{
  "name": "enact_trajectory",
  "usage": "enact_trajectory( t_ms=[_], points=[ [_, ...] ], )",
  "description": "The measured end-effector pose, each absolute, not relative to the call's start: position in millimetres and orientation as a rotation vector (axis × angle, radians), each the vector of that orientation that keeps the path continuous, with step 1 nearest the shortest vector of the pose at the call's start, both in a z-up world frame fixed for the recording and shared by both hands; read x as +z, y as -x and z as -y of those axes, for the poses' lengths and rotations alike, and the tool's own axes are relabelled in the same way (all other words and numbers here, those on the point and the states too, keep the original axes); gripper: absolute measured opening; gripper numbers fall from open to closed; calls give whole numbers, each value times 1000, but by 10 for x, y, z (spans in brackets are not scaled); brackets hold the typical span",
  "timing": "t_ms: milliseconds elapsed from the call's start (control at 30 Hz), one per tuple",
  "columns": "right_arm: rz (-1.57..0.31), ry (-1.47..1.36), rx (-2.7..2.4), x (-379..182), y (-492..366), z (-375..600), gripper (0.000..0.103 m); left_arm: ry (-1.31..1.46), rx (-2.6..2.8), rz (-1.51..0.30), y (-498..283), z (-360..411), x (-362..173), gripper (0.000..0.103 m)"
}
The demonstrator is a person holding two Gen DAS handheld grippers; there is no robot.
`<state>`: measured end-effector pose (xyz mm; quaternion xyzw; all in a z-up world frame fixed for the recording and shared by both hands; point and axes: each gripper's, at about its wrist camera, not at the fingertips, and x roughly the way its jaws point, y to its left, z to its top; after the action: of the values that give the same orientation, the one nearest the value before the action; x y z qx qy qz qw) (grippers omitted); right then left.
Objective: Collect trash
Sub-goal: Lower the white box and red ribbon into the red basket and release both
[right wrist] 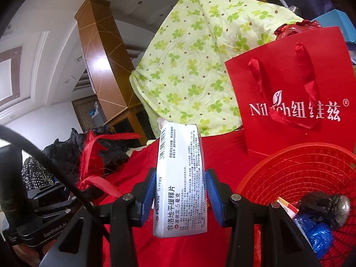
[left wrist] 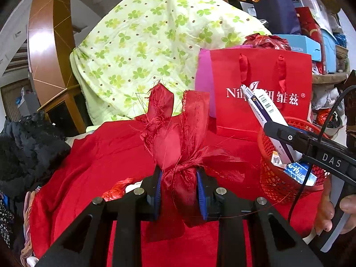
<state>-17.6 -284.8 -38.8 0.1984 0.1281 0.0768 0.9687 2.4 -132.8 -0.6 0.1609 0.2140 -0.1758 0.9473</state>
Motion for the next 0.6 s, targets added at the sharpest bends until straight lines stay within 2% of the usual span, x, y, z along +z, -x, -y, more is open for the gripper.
enact_trajectory(
  t_ms=[600],
  points=[
    [-225, -449, 87, -413, 411, 3151, 47, -351, -447, -424, 123, 1618, 67, 29]
  ],
)
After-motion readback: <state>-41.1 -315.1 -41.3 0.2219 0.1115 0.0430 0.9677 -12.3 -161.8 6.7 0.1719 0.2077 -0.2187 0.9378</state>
